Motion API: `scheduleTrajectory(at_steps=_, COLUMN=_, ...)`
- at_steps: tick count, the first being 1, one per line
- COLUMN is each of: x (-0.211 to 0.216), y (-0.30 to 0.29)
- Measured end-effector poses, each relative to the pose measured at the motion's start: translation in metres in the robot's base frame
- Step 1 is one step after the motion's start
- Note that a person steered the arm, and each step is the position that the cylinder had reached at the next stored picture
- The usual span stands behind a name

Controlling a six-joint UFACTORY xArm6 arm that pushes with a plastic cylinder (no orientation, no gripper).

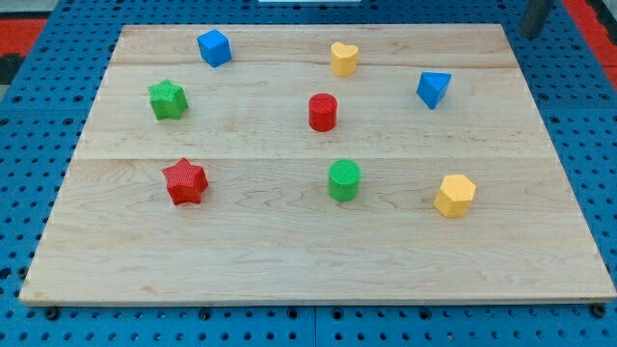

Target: Place your arm to the top right of the heart

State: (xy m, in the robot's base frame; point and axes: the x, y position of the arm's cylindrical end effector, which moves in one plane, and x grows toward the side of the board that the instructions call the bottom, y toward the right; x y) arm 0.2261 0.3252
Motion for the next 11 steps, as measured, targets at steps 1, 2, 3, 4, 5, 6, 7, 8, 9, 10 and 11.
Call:
scheduleTrajectory(at_steps=1, x=0.04, y=-0.002)
scheduleTrajectory(at_steps=2, x=0.044, y=-0.039)
scheduleTrajectory(at_steps=3, x=0.03, y=-0.063)
scheduleTrajectory(at_steps=4, x=0.009, y=-0.089)
scheduleTrajectory(at_steps=5, x=0.007, y=-0.089)
scheduleTrajectory(at_steps=6, x=0.007, y=-0.099)
scheduleTrajectory(at_steps=7, x=0.006, y=-0.134)
scheduleTrajectory(at_steps=8, x=0.004, y=-0.165)
scheduleTrajectory(at_steps=9, x=0.008, y=-0.209)
scheduleTrajectory(at_steps=10, x=0.024, y=-0.245)
scheduleTrajectory(at_steps=11, x=0.06, y=-0.245)
